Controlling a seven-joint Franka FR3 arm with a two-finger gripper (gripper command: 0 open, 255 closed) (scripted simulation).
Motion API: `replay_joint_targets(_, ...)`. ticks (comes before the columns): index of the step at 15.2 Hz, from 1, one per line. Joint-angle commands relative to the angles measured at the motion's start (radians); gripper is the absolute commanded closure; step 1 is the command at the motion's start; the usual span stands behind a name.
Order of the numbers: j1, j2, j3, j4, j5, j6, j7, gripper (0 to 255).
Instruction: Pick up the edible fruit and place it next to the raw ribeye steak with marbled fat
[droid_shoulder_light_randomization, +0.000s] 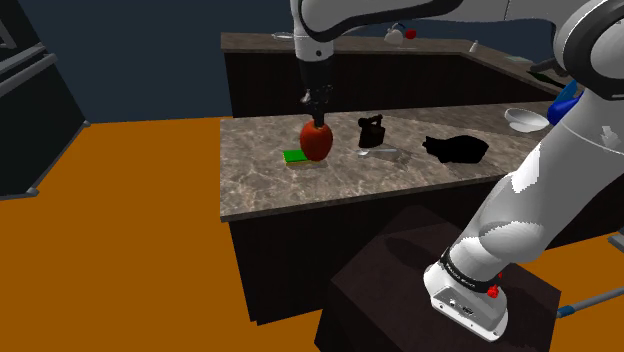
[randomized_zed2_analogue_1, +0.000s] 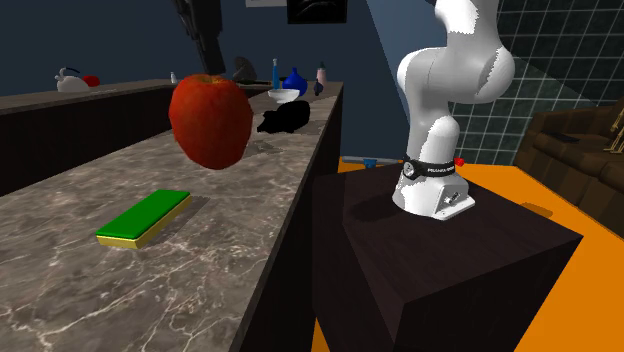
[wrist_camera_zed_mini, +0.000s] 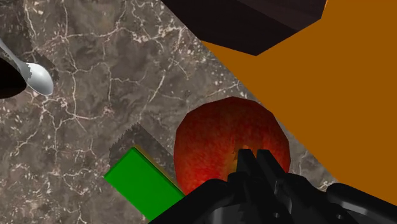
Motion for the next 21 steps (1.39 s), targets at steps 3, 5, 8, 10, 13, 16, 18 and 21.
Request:
replay_joint_targets(3,0.001,-0.001,0.001,0.054,0.001,-0.055,-0.001,255)
replay_joint_targets(5,0.001,0.000,0.001,0.082,0.000,-0.082,-0.001,255)
replay_joint_targets(8,0.001,0.004,0.001,0.127,0.000,-0.123,-0.002,255)
replay_joint_targets(10,0.001,0.008,0.001,0.158,-0.001,-0.151,-0.003,255)
replay_joint_targets(13,0.001,0.015,0.002,0.207,-0.002,-0.193,-0.004,255)
replay_joint_targets(16,0.002,0.025,0.002,0.260,-0.003,-0.236,-0.004,255)
replay_joint_targets(18,-0.010,0.013,-0.010,0.250,-0.006,-0.236,-0.029,255)
replay_joint_targets(21,-0.044,-0.017,-0.049,0.214,-0.016,-0.227,-0.102,255)
